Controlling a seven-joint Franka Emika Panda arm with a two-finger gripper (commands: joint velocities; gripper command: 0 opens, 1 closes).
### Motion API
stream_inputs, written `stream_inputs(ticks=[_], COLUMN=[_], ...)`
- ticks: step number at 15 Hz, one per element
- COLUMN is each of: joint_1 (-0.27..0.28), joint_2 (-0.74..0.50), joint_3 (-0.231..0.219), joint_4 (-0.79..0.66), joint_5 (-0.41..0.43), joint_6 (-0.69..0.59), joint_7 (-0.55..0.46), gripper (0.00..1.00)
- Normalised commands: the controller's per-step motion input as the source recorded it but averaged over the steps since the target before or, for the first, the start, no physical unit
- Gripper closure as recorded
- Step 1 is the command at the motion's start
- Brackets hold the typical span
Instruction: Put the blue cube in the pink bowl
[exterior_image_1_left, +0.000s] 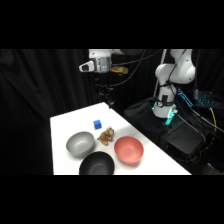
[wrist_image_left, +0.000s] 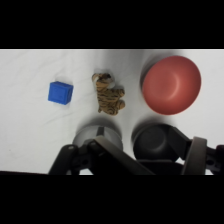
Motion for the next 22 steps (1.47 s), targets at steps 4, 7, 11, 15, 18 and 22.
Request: stream_inputs(ticks=[4, 7, 11, 15, 18, 22], joint_1=[-0.025, -0.075, -0.132, -0.146, -0.113, -0.082], joint_2=[0.01, 0.0, 0.0, 0.07, 0.14, 0.22], joint_3=[0.007, -0.049, -0.11, -0.125, -0.087, -0.038], joint_4=[0.05, 0.1, 0.08, 0.09, 0.13, 0.15], joint_5=[-0.004, 0.03, 0.065, 0.07, 0.11, 0.203], joint_6=[0.0, 0.02, 0.1, 0.17, 0.15, 0.18], joint_7=[0.0, -0.09, -0.19, -0.22, -0.23, -0.23], gripper=[0.0, 0.0, 0.0, 0.0, 0.0, 0.0])
